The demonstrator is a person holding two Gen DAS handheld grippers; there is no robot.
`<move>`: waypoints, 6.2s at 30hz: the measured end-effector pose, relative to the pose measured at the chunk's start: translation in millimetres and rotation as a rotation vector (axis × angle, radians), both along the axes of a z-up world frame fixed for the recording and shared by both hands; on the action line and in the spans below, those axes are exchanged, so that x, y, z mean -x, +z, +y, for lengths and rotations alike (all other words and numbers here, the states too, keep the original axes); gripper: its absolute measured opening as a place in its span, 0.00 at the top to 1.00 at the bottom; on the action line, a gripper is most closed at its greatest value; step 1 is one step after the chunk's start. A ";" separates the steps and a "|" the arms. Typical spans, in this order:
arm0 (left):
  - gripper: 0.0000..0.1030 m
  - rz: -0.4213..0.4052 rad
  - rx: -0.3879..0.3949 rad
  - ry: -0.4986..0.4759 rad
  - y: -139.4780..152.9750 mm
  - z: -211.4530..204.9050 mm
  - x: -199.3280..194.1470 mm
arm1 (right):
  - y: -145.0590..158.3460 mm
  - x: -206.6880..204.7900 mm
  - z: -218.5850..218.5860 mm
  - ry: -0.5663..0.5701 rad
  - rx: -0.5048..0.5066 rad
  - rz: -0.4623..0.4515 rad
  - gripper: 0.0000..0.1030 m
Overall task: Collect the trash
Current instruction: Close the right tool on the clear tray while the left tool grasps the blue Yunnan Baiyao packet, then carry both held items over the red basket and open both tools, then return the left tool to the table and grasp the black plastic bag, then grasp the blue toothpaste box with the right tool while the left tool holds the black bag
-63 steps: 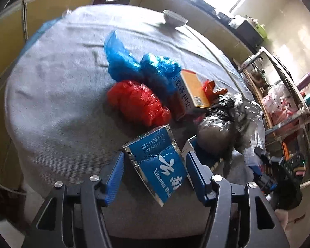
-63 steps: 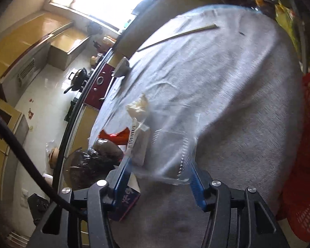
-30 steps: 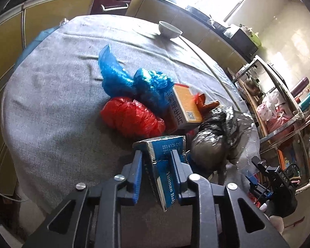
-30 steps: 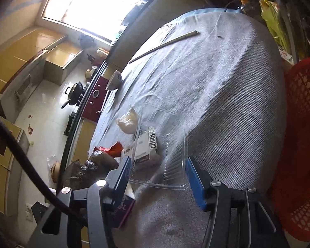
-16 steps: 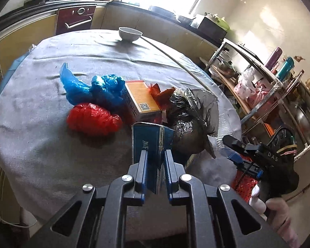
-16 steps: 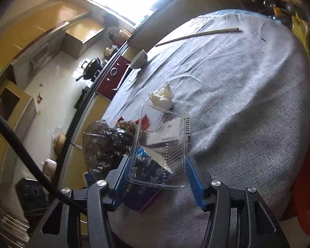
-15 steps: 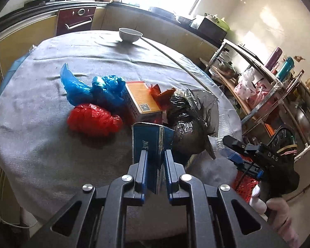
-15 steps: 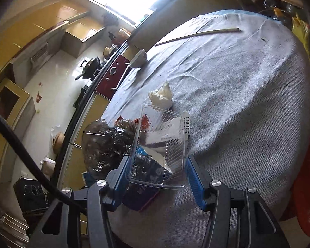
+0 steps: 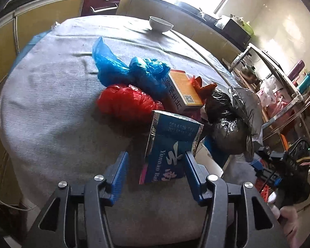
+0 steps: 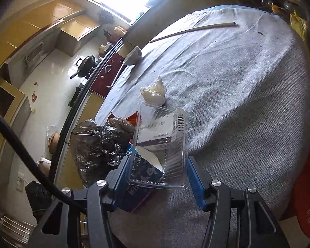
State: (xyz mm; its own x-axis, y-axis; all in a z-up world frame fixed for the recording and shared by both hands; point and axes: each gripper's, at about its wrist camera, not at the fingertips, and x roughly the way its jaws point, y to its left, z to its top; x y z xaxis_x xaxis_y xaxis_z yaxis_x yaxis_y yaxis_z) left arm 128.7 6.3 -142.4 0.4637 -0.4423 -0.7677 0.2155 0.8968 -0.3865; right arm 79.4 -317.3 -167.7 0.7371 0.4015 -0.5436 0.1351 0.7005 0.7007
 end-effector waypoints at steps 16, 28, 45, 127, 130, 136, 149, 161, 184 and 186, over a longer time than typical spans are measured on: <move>0.52 -0.018 -0.051 -0.069 -8.9 -38.4 -0.1 | -6.3 -0.6 -5.4 -0.012 0.003 -0.019 0.44; 0.52 -0.219 -0.037 -0.100 65.7 -35.7 38.2 | 34.4 46.4 -30.7 -0.088 0.159 -0.106 0.44; 0.51 -0.224 -0.259 -0.639 60.4 -266.4 86.1 | 17.5 173.8 -138.1 -0.336 0.377 -0.023 0.43; 0.30 -0.258 -0.014 -0.144 90.2 -16.4 16.3 | 24.0 -19.4 57.5 0.098 0.294 0.113 0.39; 0.30 -0.254 -0.078 -0.185 81.4 -45.6 8.4 | 19.9 -12.9 43.8 0.056 0.252 0.116 0.39; 0.92 -0.143 -0.175 -0.207 38.0 -75.7 -14.1 | 16.2 -2.0 24.7 0.007 0.207 0.121 0.39; 0.98 -0.198 -0.004 -0.040 51.7 37.4 18.2 | 21.8 -14.7 62.4 0.146 0.126 0.150 0.39; 0.56 -0.173 0.002 -0.103 30.0 36.8 15.9 | 17.7 -45.3 81.5 0.082 0.120 0.272 0.38; 0.77 -0.062 0.054 -0.169 -11.2 17.3 8.0 | 15.3 -99.0 124.0 0.141 0.301 0.264 0.28; 0.78 -0.065 0.058 -0.155 -10.6 22.3 9.4 | 15.4 -97.2 126.5 0.161 0.316 0.237 0.34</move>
